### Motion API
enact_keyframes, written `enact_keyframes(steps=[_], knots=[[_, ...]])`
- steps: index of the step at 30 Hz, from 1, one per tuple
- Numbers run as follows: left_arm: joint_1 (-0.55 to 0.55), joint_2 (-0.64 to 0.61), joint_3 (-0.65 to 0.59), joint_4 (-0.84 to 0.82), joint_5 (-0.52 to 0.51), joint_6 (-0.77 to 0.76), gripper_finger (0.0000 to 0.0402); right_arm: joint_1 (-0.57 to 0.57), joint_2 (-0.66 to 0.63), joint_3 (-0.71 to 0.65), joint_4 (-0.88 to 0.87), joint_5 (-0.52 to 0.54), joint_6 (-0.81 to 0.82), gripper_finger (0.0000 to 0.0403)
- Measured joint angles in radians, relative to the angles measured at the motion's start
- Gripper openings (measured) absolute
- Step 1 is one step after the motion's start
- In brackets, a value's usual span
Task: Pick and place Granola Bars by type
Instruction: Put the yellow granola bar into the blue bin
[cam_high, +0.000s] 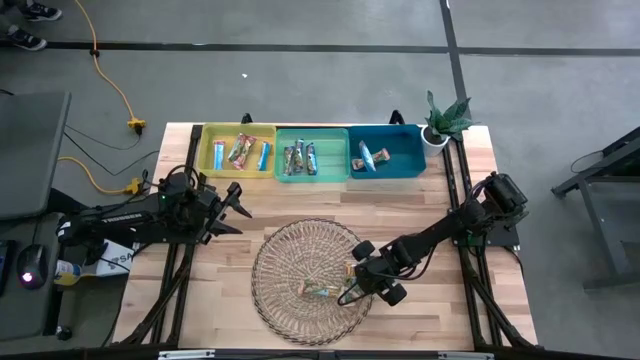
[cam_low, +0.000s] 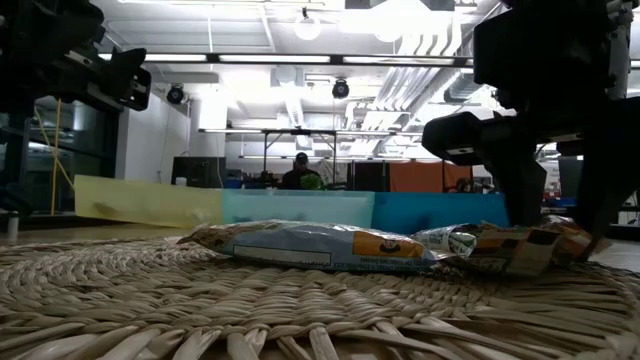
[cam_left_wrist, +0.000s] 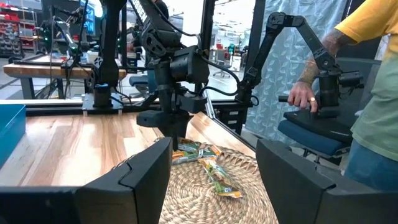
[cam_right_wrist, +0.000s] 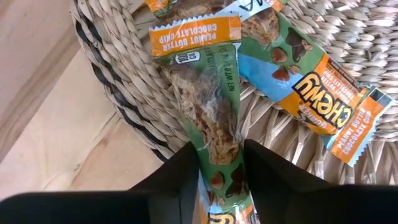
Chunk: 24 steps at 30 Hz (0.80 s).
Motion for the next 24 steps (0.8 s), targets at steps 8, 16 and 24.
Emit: enact_keyframes(steps=[8, 16, 24], knots=[[0.0, 0.0, 0.0, 0.0, 0.0, 0.0, 0.023, 0.0, 0.0, 0.001, 0.0, -0.003, 0.0, 0.0078], [0.0, 0.0, 0.0, 0.0, 0.0, 0.0, 0.023, 0.0, 0.0, 0.055, 0.0, 0.004, -0.004, 0.0075], [0.0, 0.0, 0.0, 0.0, 0.0, 0.0, 0.023, 0.0, 0.0, 0.149, -0.012, 0.006, -0.008, 0.0075]])
